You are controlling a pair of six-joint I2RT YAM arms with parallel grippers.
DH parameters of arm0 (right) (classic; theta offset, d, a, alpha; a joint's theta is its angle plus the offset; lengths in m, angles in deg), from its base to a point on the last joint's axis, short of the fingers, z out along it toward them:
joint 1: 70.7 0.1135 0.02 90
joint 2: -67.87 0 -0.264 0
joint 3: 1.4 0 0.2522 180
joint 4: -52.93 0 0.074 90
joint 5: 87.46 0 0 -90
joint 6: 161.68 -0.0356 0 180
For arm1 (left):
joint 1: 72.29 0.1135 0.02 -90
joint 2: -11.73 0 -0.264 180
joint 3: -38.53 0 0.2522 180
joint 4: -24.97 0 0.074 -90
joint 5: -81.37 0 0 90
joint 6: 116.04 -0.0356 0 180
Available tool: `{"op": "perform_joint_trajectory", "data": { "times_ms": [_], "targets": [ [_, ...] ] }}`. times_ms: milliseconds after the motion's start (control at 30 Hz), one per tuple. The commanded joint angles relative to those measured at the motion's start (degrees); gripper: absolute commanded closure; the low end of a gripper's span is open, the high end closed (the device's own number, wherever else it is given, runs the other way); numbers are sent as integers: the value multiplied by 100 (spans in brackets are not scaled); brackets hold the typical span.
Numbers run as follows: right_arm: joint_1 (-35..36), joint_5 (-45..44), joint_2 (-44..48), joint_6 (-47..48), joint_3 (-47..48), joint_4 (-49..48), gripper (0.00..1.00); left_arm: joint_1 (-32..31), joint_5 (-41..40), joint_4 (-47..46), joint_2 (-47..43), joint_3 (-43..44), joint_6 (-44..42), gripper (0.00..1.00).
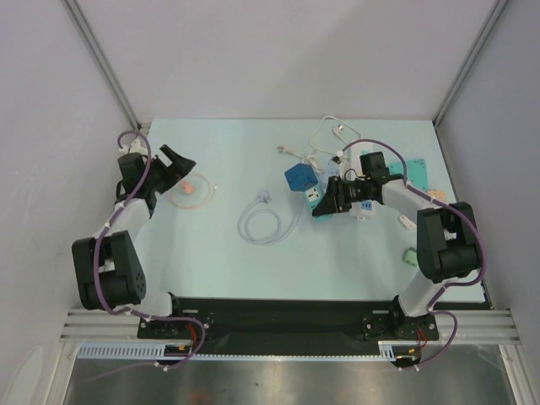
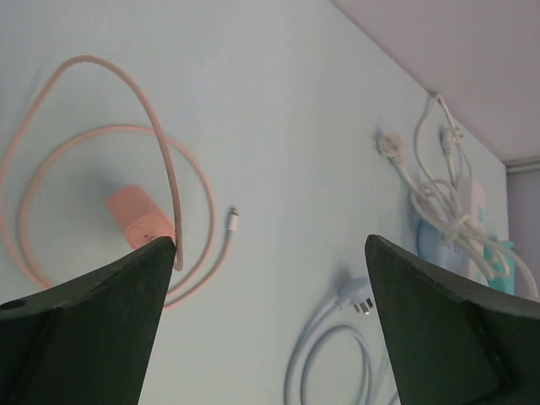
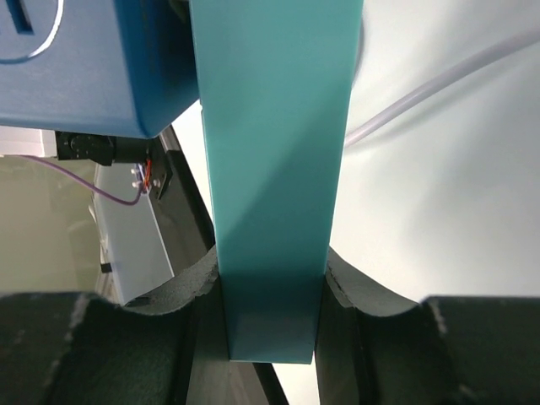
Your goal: Pull the plug off the socket
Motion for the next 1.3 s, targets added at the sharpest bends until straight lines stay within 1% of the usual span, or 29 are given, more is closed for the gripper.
{"op": "perform_joint_trajectory", "data": {
  "times_ms": [0,133,233,333,500,567,600,633,700,733,767,800,867,900,967,1000,1067,1100,1167,1200,1233,1267],
  "targets": [
    [58,239,145,421,330,-143,100,-338,334,-354,-561,-351,86,1],
    [49,222,163,448,330,-125,100,-348,238,-311,-974,-721,227,1],
    [49,221,146,457,338,-116,100,-330,132,-92,-1220,-862,324,0],
    [49,213,146,483,347,-90,100,-304,219,-135,-1458,-1046,526,1],
    [40,204,181,527,356,-55,100,-41,18,22,-1801,-1371,947,1],
    [66,213,181,553,365,-29,100,30,271,-116,-1915,-1459,992,0],
    [67,221,189,571,382,-2,100,65,568,-170,-1959,-1538,1009,1],
    [101,221,181,623,391,24,100,65,693,-335,-2107,-1565,983,0],
    [137,187,172,694,426,112,100,-31,1113,-608,-2371,-1740,939,1],
    [189,178,172,720,435,138,100,-92,1168,-697,-2503,-1750,896,1],
    [216,160,172,790,452,156,100,-197,1177,-593,-2704,-1724,695,0],
    [233,125,172,817,461,208,100,-468,1125,-409,-2741,-1541,580,0],
    [321,64,163,922,496,261,100,-777,1195,-31,-2707,-1294,447,1],
    [348,28,163,957,505,314,100,-1083,1230,40,-2680,-1241,473,1],
    [409,-33,163,1019,523,349,100,-1479,1187,-29,-2601,-1196,674,1],
    [418,-103,172,1063,523,376,100,-1891,1056,-56,-2584,-1179,745,1],
    [453,-191,181,1098,523,385,100,-2297,617,-196,-2505,-1144,1008,1],
    [471,-279,198,1133,532,393,100,-2691,441,-231,-2374,-1074,1114,1],
    [497,-384,207,1212,532,446,100,-3036,11,-442,-2215,-1021,1490,0],
    [541,-463,216,1239,532,472,100,-3351,-104,-530,-2127,-933,1580,1],
    [559,-490,225,1282,532,490,100,-3510,-262,-618,-1961,-863,1642,0],
    [576,-525,242,1292,540,499,100,-3808,-586,-549,-1785,-679,1738,0]
  ]
}}
